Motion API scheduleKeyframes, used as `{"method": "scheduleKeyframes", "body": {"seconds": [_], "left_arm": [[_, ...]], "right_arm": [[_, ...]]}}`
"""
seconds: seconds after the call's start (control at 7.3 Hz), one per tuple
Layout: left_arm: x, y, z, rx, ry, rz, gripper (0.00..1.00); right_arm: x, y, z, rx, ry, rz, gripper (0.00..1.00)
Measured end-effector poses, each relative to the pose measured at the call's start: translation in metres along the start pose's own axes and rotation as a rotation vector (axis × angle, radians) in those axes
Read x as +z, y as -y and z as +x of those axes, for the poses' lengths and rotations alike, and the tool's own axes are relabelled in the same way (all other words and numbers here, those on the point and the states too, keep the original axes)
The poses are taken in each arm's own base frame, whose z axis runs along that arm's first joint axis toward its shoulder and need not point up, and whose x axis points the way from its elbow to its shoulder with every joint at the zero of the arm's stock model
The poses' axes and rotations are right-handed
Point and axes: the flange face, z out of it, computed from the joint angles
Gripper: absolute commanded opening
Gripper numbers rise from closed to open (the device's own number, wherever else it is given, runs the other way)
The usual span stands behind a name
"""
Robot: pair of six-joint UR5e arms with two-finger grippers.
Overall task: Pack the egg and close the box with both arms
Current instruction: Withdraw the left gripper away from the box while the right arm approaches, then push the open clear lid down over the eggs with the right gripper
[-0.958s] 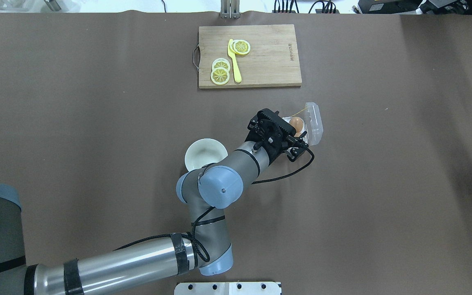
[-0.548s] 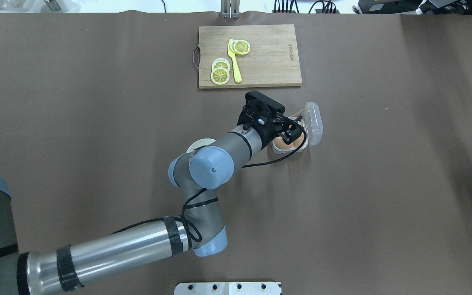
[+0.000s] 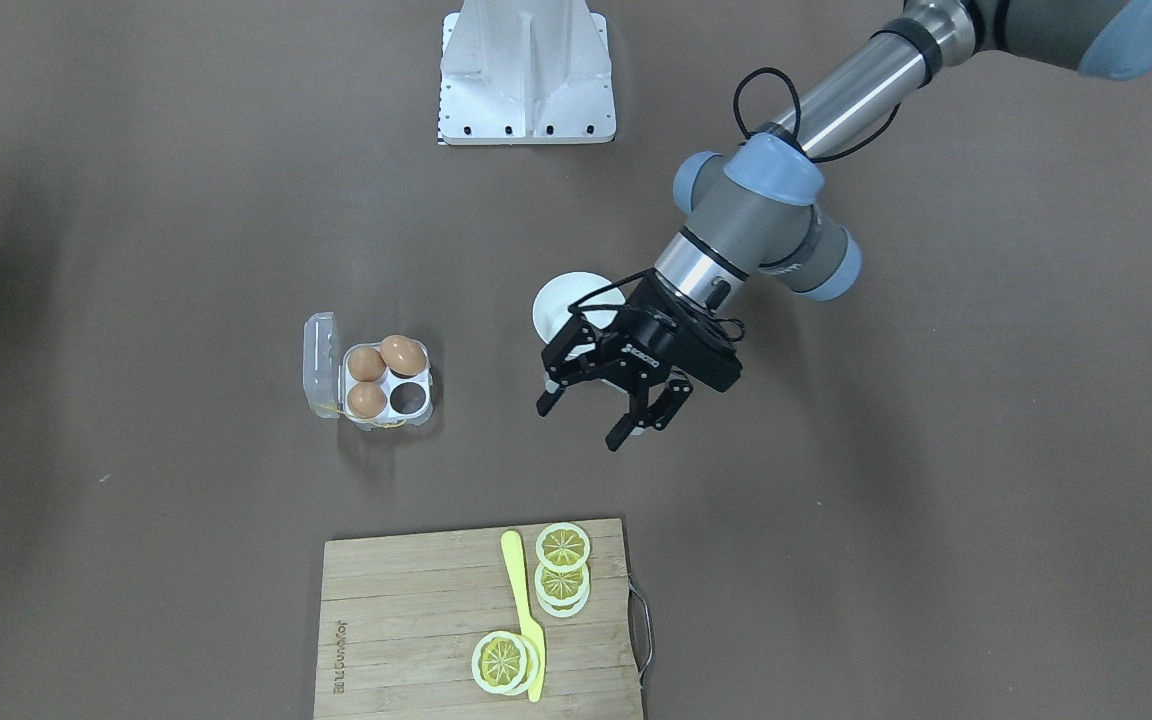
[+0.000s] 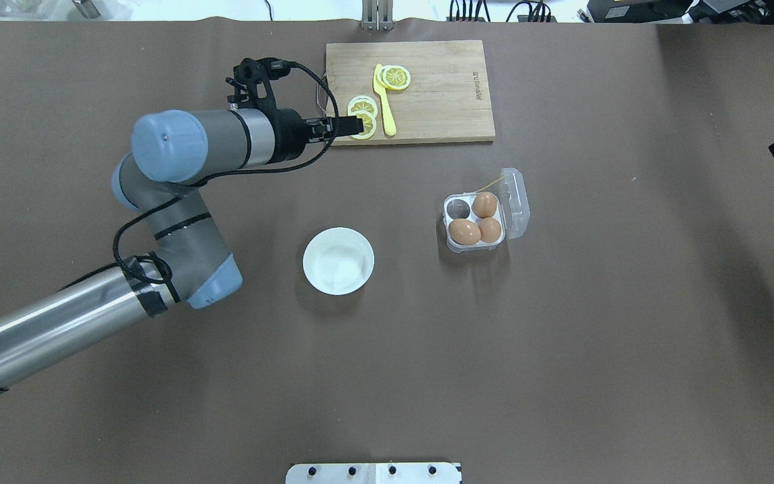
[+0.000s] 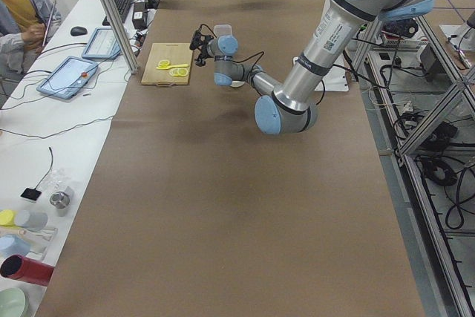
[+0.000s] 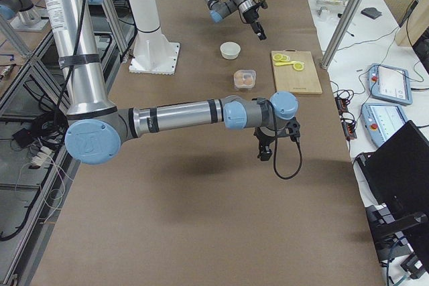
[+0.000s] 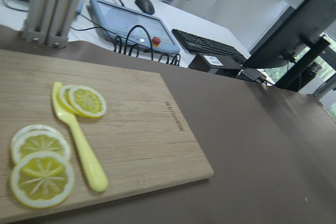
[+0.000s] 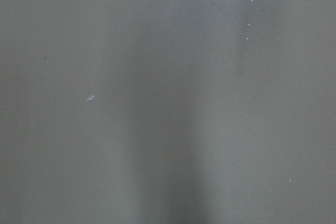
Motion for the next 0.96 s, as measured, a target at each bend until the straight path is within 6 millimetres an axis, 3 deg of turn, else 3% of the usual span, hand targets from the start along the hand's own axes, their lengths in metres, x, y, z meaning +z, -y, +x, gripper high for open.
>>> {"method": "scheduleKeyframes", "body": {"seconds": [0.27, 0.41, 0.55, 0.68, 0.82, 0.96], "left_arm": [[-0.057, 0.07, -0.051, -0.053, 0.199, -0.157, 0.93], [-0.083, 0.091, -0.083, -0.011, 0.283, -0.204, 0.93], [-0.105, 0.108, -0.124, 0.07, 0.389, -0.265, 0.93], [-0.126, 0.127, -0.161, 0.143, 0.491, -0.339, 0.93], [-0.153, 0.151, -0.192, 0.186, 0.566, -0.409, 0.93], [-0.185, 0.177, -0.22, 0.195, 0.588, -0.47, 0.93]], "right_arm": [[0.002, 0.017, -0.031, -0.037, -0.042, 0.008, 1.0], [0.005, 0.023, -0.056, -0.044, -0.065, 0.015, 1.0], [0.009, 0.027, -0.09, -0.03, -0.089, 0.026, 1.0], [0.016, 0.026, -0.125, 0.0, -0.106, 0.037, 0.92], [0.028, 0.023, -0.162, 0.029, -0.12, 0.045, 0.53], [0.044, 0.016, -0.2, 0.05, -0.137, 0.048, 0.01]]}}
